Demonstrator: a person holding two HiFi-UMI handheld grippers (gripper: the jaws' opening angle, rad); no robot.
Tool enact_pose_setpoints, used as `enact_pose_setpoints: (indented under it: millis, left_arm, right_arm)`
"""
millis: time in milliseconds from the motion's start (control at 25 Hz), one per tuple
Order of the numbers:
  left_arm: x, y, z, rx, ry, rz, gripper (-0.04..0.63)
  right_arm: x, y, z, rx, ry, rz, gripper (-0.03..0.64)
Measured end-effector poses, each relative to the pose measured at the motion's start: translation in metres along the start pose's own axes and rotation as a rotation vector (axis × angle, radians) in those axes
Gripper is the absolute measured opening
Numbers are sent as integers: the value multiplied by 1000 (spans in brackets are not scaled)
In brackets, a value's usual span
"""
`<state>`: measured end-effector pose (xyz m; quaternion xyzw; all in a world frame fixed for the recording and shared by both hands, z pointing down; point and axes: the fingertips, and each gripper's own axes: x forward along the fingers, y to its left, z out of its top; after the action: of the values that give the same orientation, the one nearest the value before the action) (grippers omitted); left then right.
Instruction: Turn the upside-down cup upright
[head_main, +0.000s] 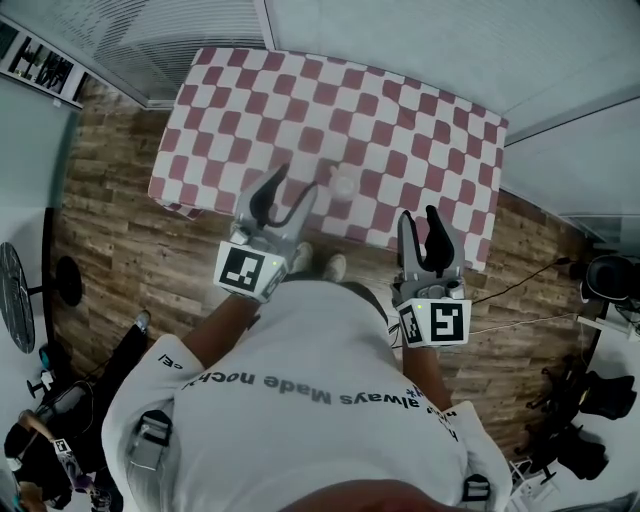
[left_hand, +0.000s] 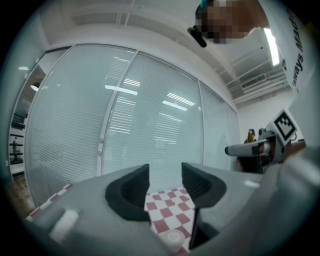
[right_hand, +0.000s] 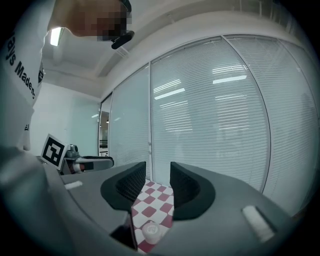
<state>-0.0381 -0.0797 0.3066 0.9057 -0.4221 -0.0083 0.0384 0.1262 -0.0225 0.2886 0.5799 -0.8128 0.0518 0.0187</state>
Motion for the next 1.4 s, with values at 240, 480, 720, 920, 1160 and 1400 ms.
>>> enact_pose_setpoints:
  millis: [240, 480, 720, 920, 1160, 1400]
  left_arm:
    - [4, 19, -6, -1, 15, -12, 206]
    - [14, 24, -35, -12, 61, -26, 206]
    - [20, 21, -66, -53, 94, -46, 206]
    - [29, 25, -86, -53, 108, -47, 206]
    - [38, 32, -120, -44, 137, -41, 206]
    - [43, 37, -154, -54, 163, -41, 206]
  right_arm:
    - [17, 9, -11, 3, 20, 0, 153]
    - [31, 12, -37, -15, 56, 27, 169]
    - [40, 17, -75, -12, 116, 43, 189]
    - [49, 15, -105, -9, 148, 50, 202]
    - [64, 18, -151, -19, 205, 92, 238]
    - [79, 19, -187, -17, 222, 111, 267]
